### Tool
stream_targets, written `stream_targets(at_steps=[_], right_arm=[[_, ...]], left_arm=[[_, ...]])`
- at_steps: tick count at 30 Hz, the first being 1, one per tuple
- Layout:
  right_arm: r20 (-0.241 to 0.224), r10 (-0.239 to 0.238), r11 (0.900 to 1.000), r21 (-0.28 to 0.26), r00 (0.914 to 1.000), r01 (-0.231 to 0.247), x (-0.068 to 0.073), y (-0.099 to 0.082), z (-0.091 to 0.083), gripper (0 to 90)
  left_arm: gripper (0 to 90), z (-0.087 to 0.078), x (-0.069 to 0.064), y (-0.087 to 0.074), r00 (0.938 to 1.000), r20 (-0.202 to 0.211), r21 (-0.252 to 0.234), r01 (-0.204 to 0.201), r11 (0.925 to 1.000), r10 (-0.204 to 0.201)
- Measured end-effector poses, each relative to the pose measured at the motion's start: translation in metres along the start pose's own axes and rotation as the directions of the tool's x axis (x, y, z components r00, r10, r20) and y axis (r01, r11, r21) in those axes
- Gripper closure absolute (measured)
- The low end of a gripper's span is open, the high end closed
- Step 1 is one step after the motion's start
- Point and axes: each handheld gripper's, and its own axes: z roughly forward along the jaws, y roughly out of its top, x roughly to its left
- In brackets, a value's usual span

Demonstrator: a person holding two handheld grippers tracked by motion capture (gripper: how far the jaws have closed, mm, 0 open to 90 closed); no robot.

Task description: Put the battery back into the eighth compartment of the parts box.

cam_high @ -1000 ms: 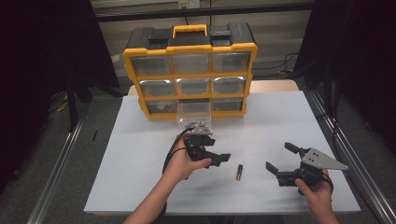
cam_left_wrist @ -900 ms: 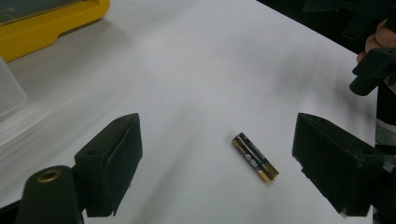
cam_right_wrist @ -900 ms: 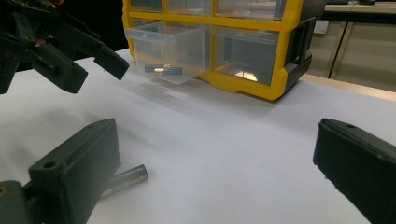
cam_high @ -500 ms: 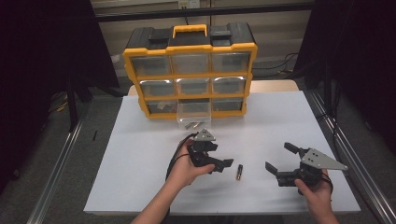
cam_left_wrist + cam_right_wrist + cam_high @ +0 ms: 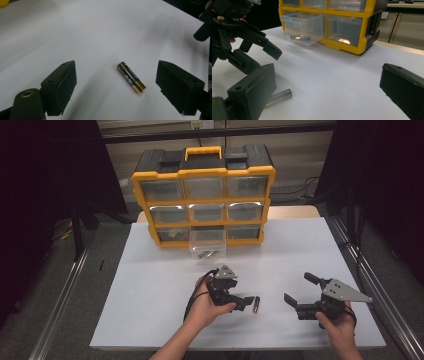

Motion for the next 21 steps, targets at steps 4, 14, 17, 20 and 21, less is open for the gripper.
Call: stream_targets(at_steps=[4, 14, 17, 20, 21], right_arm=[[0.002, -0.012, 0.9999, 0.002, 0.9999, 0.012, 0.001, 0.000, 0.000, 0.0], [0.000, -0.012, 0.9999, 0.003, 0.9999, 0.012, 0.000, 0.000, 0.001, 0.0], [0.003, -0.013, 0.9999, 0.005, 0.9999, 0.013, 0.000, 0.000, 0.001, 0.0], [-0.001, -0.015, 0.9999, 0.005, 0.9999, 0.015, 0.000, -0.001, 0.001, 0.1], [-0.001, -0.012, 0.9999, 0.006, 0.9999, 0.012, 0.000, -0.001, 0.001, 0.1]], left_arm=[[18.8, 0.008, -0.004, -0.004, 1.0000, 0.006, 0.001, 0.001, 1.0000, -0.001], [19.6, 0.018, -0.009, -0.008, 0.9999, 0.007, 0.004, -0.009, 1.0000, 0.009], [23.3, 0.022, -0.010, -0.011, 0.9999, 0.000, -0.002, -0.016, 0.9999, 0.016], [24.5, 0.025, -0.011, -0.012, 0.9997, -0.002, 0.006, -0.024, 0.9997, 0.024], [26.5, 0.026, -0.011, -0.012, 0.9998, -0.006, 0.003, -0.019, 0.9998, 0.019]])
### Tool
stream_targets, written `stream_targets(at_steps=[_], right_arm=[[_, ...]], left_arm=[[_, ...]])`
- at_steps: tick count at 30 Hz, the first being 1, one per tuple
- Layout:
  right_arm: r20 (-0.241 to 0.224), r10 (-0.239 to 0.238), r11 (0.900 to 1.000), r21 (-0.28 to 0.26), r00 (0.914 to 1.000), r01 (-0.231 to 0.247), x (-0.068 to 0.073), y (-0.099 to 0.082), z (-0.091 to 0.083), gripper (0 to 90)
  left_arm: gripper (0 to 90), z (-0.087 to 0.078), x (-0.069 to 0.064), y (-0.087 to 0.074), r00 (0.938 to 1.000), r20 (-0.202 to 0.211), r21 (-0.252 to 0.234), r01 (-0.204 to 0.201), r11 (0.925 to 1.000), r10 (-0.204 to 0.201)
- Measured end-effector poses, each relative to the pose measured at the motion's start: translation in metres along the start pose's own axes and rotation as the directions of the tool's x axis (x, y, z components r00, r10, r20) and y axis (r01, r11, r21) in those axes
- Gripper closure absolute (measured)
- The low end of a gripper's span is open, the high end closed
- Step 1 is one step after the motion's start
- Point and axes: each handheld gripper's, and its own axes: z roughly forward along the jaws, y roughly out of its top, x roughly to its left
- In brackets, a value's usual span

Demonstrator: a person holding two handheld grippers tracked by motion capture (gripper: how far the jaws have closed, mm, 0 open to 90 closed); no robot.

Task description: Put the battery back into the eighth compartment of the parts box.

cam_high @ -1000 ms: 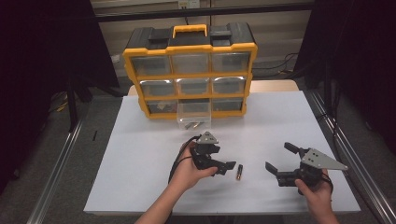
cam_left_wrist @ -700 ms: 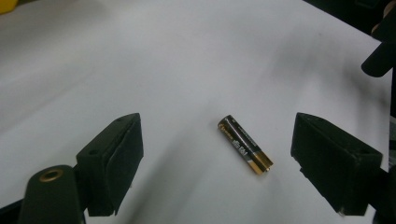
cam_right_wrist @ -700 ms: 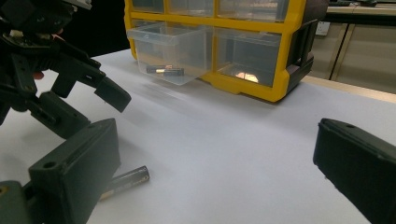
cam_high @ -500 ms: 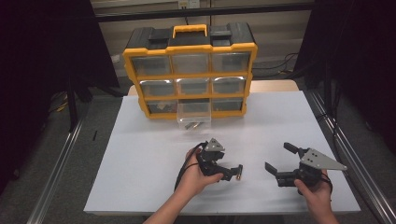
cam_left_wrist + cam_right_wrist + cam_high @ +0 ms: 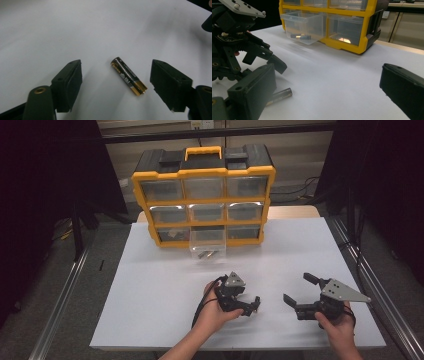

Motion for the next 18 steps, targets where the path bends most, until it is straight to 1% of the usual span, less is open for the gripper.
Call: stream_targets(at_steps=[1, 3, 4, 5, 6, 7, 8, 11, 13, 14, 15, 16, 17, 18], right_arm=[[-0.001, 0.000, 1.0000, 0.001, 1.0000, 0.000, 0.000, 0.000, 0.000, 0.1], [0.000, 0.000, 1.0000, 0.000, 1.0000, 0.000, 0.000, 0.000, 0.000, 0.1], [0.001, 0.000, 1.0000, 0.000, 1.0000, 0.000, 0.000, 0.000, 0.000, 0.1], [0.001, 0.002, 1.0000, 0.001, 1.0000, -0.002, 0.000, 0.000, 0.000, 0.1], [0.001, 0.002, 1.0000, 0.001, 1.0000, -0.002, 0.000, 0.000, 0.000, 0.1], [0.001, 0.002, 1.0000, 0.002, 1.0000, -0.002, 0.000, 0.000, 0.000, 0.1], [-0.002, 0.002, 1.0000, 0.002, 1.0000, -0.002, 0.000, 0.000, 0.000, 0.1], [0.000, 0.003, 1.0000, 0.001, 1.0000, -0.003, 0.000, 0.000, 0.000, 0.1], [0.005, 0.003, 1.0000, 0.005, 1.0000, -0.003, 0.000, -0.001, 0.001, 0.1], [0.004, 0.002, 1.0000, 0.004, 1.0000, -0.002, 0.000, -0.001, 0.001, 0.1], [0.001, 0.000, 1.0000, 0.001, 1.0000, 0.000, 0.000, -0.001, 0.001, 0.1], [-0.002, 0.002, 1.0000, 0.002, 1.0000, -0.002, 0.000, -0.001, 0.001, 0.1], [-0.001, 0.004, 1.0000, 0.005, 1.0000, -0.004, 0.000, -0.001, 0.001, 0.1], [0.000, 0.004, 1.0000, 0.006, 1.0000, -0.004, 0.000, -0.001, 0.001, 0.1]], left_arm=[[26.6, -0.001, 0.000, 0.000, 1.0000, -0.002, 0.012, -0.004, 0.9999, 0.004], [28.0, 0.000, 0.000, 0.000, 1.0000, 0.003, 0.014, -0.006, 0.9999, 0.006], [29.9, 0.002, -0.001, -0.001, 1.0000, 0.007, 0.001, -0.003, 1.0000, 0.003], [31.0, 0.001, 0.000, -0.001, 0.9998, 0.001, 0.025, -0.019, 0.9995, 0.019], [31.2, 0.002, -0.001, -0.002, 0.9999, 0.004, 0.021, -0.011, 0.9997, 0.011], [31.4, 0.003, 0.000, -0.002, 0.9998, 0.011, 0.021, -0.018, 0.9996, 0.017], [31.4, 0.003, 0.000, -0.002, 0.9999, -0.001, 0.027, -0.011, 0.9996, 0.011], [32.0, 0.004, 0.000, -0.002, 0.9999, 0.008, 0.034, -0.010, 0.9994, 0.010], [32.2, 0.006, -0.002, -0.002, 0.9999, 0.011, 0.027, -0.004, 0.9996, 0.004], [32.7, 0.006, -0.003, -0.002, 0.9999, 0.010, 0.044, -0.012, 0.9990, 0.011], [33.3, 0.009, -0.004, -0.004, 0.9998, 0.020, 0.021, -0.006, 0.9998, 0.006], [33.4, 0.009, -0.004, -0.003, 0.9996, 0.019, 0.051, -0.023, 0.9984, 0.023], [34.5, 0.009, -0.004, -0.003, 0.9995, 0.022, 0.051, -0.022, 0.9985, 0.020], [35.5, 0.011, -0.005, -0.004, 0.9996, 0.015, 0.045, -0.026, 0.9987, 0.025]])
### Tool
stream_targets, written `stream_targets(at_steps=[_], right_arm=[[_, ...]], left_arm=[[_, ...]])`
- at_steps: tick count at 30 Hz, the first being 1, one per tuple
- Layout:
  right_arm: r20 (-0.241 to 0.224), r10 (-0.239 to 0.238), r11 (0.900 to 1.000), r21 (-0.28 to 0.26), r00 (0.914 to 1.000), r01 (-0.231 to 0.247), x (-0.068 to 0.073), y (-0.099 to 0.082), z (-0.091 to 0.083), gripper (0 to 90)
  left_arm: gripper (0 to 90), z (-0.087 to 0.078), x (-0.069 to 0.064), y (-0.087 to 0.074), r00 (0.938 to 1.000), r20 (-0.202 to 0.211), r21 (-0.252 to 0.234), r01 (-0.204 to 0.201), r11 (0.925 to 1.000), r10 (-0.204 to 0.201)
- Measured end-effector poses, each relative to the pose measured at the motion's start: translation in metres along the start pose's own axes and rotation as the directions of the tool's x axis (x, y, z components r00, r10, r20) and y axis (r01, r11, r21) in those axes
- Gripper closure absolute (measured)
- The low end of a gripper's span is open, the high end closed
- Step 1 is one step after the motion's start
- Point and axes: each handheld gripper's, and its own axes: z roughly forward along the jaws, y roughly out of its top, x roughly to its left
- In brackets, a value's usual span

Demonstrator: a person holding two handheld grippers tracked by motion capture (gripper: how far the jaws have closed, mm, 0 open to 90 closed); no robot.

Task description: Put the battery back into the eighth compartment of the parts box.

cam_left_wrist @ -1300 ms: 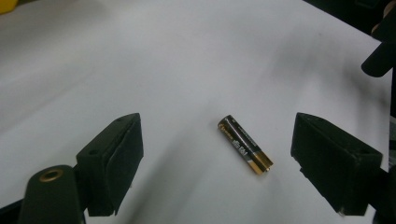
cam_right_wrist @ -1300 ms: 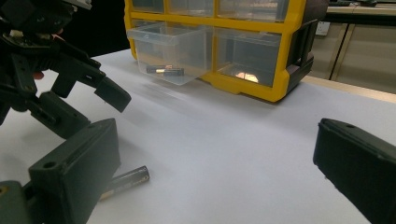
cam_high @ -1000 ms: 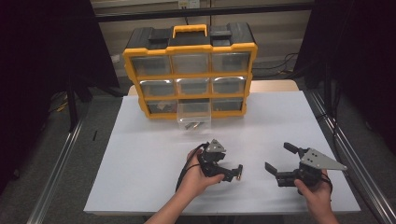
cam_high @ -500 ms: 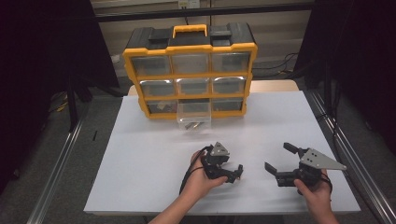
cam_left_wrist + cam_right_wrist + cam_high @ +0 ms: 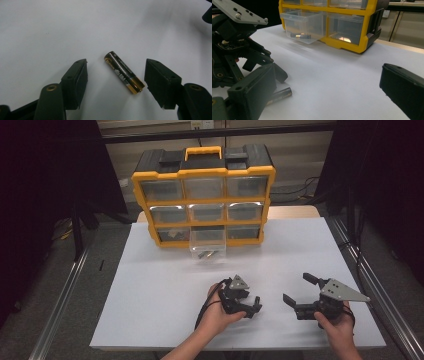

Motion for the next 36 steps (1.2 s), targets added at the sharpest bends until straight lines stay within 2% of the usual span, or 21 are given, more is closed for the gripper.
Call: stream_targets(at_steps=[3, 6, 7, 9, 10, 11, 12, 14, 16, 17, 18, 19, 20, 21, 22, 23, 24, 30, 32, 34, 36], right_arm=[[-0.002, -0.004, 1.0000, 0.002, 1.0000, 0.004, 0.000, 0.000, 0.000, 0.2], [0.001, -0.004, 1.0000, 0.004, 1.0000, 0.004, 0.000, 0.000, 0.000, 0.2], [0.000, -0.001, 1.0000, 0.004, 1.0000, 0.001, 0.000, 0.000, 0.000, 0.2], [-0.002, -0.006, 1.0000, 0.005, 1.0000, 0.006, 0.000, 0.000, 0.000, 0.2], [-0.002, -0.004, 1.0000, 0.003, 1.0000, 0.004, 0.000, 0.000, 0.000, 0.2], [0.000, -0.007, 1.0000, 0.001, 1.0000, 0.007, 0.000, 0.000, 0.000, 0.2], [0.001, -0.005, 1.0000, 0.000, 1.0000, 0.005, 0.000, 0.000, 0.000, 0.2], [0.006, -0.003, 1.0000, 0.000, 1.0000, 0.003, 0.000, 0.000, -0.001, 0.2], [0.005, 0.001, 1.0000, 0.000, 1.0000, -0.001, 0.000, 0.000, -0.001, 0.2], [0.004, 0.000, 1.0000, 0.002, 1.0000, 0.000, 0.000, 0.000, -0.001, 0.2], [0.005, -0.001, 1.0000, 0.000, 1.0000, 0.001, 0.000, 0.000, -0.001, 0.2], [0.003, -0.004, 1.0000, 0.000, 1.0000, 0.004, 0.000, 0.000, -0.001, 0.2], [0.002, -0.005, 1.0000, -0.001, 1.0000, 0.005, 0.000, 0.000, -0.001, 0.2], [0.002, -0.006, 1.0000, -0.001, 1.0000, 0.006, 0.000, 0.001, -0.001, 0.2], [0.003, -0.006, 1.0000, 0.000, 1.0000, 0.006, 0.000, 0.001, -0.001, 0.2], [0.003, -0.005, 1.0000, -0.002, 1.0000, 0.005, 0.000, 0.001, -0.002, 0.2], [0.005, -0.005, 1.0000, -0.003, 1.0000, 0.005, 0.000, 0.001, -0.002, 0.2], [0.005, -0.007, 1.0000, -0.004, 1.0000, 0.007, 0.000, 0.001, -0.002, 0.2], [0.003, -0.009, 0.9999, -0.005, 1.0000, 0.009, 0.001, 0.001, -0.002, 0.2], [0.000, -0.011, 0.9999, -0.003, 0.9999, 0.011, 0.001, 0.002, -0.002, 0.2], [0.001, -0.011, 0.9999, -0.004, 0.9999, 0.011, 0.001, 0.002, -0.002, 0.3]], left_arm=[[39.0, 0.001, -0.001, 0.000, 0.9999, -0.004, -0.002, -0.014, 0.9999, 0.014], [46.2, -0.001, -0.001, 0.000, 0.9975, -0.033, 0.022, -0.062, 0.9978, 0.063], [50.8, 0.000, -0.001, -0.001, 0.9967, -0.039, 0.007, -0.071, 0.9974, 0.071], [59.0, -0.003, 0.001, 0.000, 0.9961, -0.052, 0.021, -0.071, 0.9973, 0.072], [63.5, -0.003, 0.003, -0.001, 0.9974, -0.047, 0.014, -0.054, 0.9985, 0.054], [66.3, -0.005, 0.003, 0.000, 0.9971, -0.068, 0.021, -0.035, 0.9992, 0.036], [69.6, -0.007, 0.007, 0.000, 0.9990, -0.029, 0.028, -0.032, 0.9991, 0.033], [76.5, -0.009, 0.010, -0.001, 0.9989, -0.036, 0.032, -0.028, 0.9991, 0.029], [77.1, -0.010, 0.011, -0.001, 0.9993, -0.032, 0.036, -0.018, 0.9992, 0.019], [77.1, -0.012, 0.012, 0.000, 0.9991, -0.035, 0.056, -0.023, 0.9981, 0.025], [77.1, -0.012, 0.012, -0.001, 0.9996, -0.021, 0.045, -0.016, 0.9989, 0.017], [77.2, -0.013, 0.014, -0.001, 0.9998, -0.016, 0.060, -0.014, 0.9981, 0.015], [77.2, -0.013, 0.013, -0.001, 0.9988, -0.047, 0.059, -0.011, 0.9982, 0.014], [77.1, -0.013, 0.016, -0.002, 0.9999, -0.009, 0.042, -0.005, 0.9991, 0.005], [77.1, -0.014, 0.015, -0.002, 0.9991, -0.042, 0.052, -0.004, 0.9986, 0.006], [77.1, -0.014, 0.017, -0.003, 1.0000, -0.005, 0.042, 0.002, 0.9991, -0.001], [77.1, -0.016, 0.018, -0.003, 1.0000, -0.002, 0.050, 0.002, 0.9987, -0.002], [77.0, -0.020, 0.022, -0.004, 0.9994, -0.020, 0.060, 0.029, 0.9978, -0.028], [74.9, -0.018, 0.022, -0.005, 0.9990, -0.016, 0.035, 0.041, 0.9986, -0.041], [72.6, -0.019, 0.022, -0.003, 0.9993, -0.021, 0.058, 0.032, 0.9978, -0.031], [72.4, -0.017, 0.021, -0.004, 0.9992, -0.026, 0.037, 0.032, 0.9988, -0.031]])
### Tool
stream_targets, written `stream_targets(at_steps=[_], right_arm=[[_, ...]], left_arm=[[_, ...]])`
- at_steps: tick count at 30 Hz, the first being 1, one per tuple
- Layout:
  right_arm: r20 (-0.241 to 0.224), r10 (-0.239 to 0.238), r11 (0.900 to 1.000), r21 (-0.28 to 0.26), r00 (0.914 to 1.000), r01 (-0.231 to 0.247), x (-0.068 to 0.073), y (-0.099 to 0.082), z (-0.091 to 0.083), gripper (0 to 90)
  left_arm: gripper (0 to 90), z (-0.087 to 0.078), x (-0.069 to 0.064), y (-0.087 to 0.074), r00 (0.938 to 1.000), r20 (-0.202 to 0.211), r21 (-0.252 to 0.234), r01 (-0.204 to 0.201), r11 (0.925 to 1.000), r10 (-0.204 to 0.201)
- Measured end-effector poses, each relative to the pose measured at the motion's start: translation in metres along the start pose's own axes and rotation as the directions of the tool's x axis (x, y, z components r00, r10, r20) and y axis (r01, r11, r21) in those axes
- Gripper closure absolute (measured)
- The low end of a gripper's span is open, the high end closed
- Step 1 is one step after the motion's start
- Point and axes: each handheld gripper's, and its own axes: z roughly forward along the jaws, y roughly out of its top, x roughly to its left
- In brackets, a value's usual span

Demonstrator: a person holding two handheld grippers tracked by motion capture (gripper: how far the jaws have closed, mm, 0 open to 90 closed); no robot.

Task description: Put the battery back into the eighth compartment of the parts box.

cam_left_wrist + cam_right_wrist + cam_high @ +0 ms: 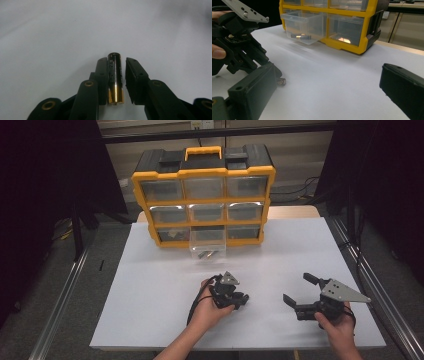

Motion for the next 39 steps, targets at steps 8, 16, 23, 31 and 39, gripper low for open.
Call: stream_targets(at_steps=[8, 16, 23, 31, 39], right_arm=[[0.004, 0.002, 1.0000, 0.001, 1.0000, -0.002, 0.000, 0.000, 0.000, 0.3], [0.003, 0.002, 1.0000, 0.000, 1.0000, -0.002, 0.000, 0.000, 0.000, 0.3], [0.008, 0.006, 1.0000, -0.002, 0.9999, -0.006, -0.002, 0.000, 0.000, 0.3], [0.005, 0.008, 1.0000, -0.001, 1.0000, -0.008, -0.003, -0.001, -0.001, 0.1], [0.009, 0.008, 1.0000, -0.003, 0.9999, -0.008, -0.002, -0.001, 0.000, 0.1]], left_arm=[[77.1, -0.001, -0.001, 0.000, 0.9998, -0.021, 0.015, -0.004, 0.9999, 0.004], [77.4, 0.000, -0.001, 0.003, 0.9993, -0.015, 0.020, 0.034, 0.9992, -0.034], [77.4, -0.008, 0.007, 0.006, 0.9964, -0.003, 0.016, 0.085, 0.9963, -0.085], [77.4, -0.020, 0.017, 0.011, 0.9932, 0.005, 0.009, 0.117, 0.9931, -0.117], [77.4, -0.028, 0.020, 0.014, 0.9904, 0.024, 0.019, 0.135, 0.9906, -0.136]])
